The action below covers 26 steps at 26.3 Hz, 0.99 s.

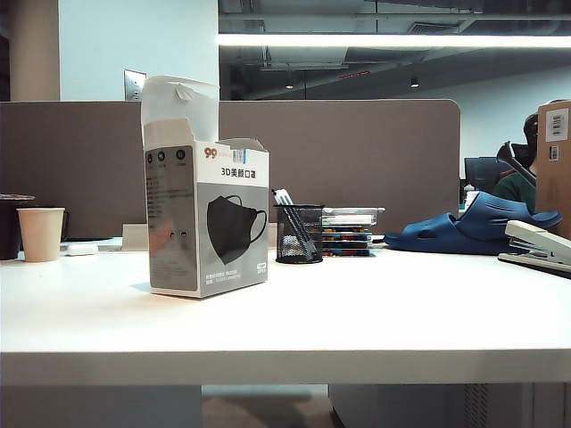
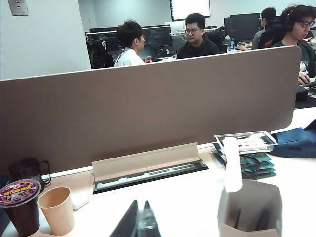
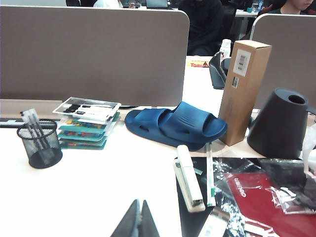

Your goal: Put the mask into the mask box.

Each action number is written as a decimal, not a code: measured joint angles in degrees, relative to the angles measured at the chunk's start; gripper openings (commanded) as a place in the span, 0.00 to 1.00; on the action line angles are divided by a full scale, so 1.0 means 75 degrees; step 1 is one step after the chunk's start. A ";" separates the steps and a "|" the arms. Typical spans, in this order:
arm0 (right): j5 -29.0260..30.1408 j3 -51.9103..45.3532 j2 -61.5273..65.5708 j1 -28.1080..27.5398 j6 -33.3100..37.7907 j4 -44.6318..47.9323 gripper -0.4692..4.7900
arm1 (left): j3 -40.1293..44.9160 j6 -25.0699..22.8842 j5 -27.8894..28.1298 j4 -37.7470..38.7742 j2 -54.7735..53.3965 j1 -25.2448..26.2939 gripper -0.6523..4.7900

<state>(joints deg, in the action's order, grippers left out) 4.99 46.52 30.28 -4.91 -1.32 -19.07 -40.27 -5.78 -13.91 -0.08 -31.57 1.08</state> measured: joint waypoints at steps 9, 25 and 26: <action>0.0396 -0.1684 -0.2069 0.0026 0.0338 0.0023 0.07 | 0.1195 0.0000 0.0125 0.0326 0.1682 -0.0256 0.11; 0.0516 -0.4147 -0.4001 0.0032 0.0778 0.0638 0.07 | 0.3290 0.0230 0.1070 0.0533 0.4197 -0.0245 0.11; 0.0516 -0.4415 -0.4001 0.0032 0.0781 0.1011 0.07 | 0.3450 0.0236 0.1335 0.0373 0.4194 -0.0245 0.11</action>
<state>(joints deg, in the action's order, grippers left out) 8.86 13.41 0.27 -4.67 4.54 -11.49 -14.39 -4.01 -3.90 2.72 -0.12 -0.75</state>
